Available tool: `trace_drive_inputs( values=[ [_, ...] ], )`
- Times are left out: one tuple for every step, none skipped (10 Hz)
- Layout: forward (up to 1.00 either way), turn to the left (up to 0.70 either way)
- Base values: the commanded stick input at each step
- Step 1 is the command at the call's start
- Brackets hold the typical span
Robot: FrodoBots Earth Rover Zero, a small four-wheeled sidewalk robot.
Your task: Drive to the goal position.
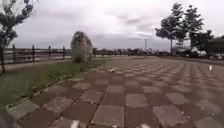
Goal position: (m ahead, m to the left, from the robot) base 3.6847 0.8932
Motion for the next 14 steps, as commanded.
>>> trace_drive_inputs(
  values=[
    [0.70, 0.27],
    [0.70, 0.27],
    [0.70, 0.27],
    [0.70, 0.27],
    [0.70, 0.27],
    [0.70, 0.27],
    [0.70, 0.27],
    [0.70, 0.13],
    [0.70, 0.00],
    [0.70, 0.00],
    [0.70, 0.00],
    [0.70, 0.00],
    [0.70, 0.00],
    [0.70, 0.00]
  ],
)
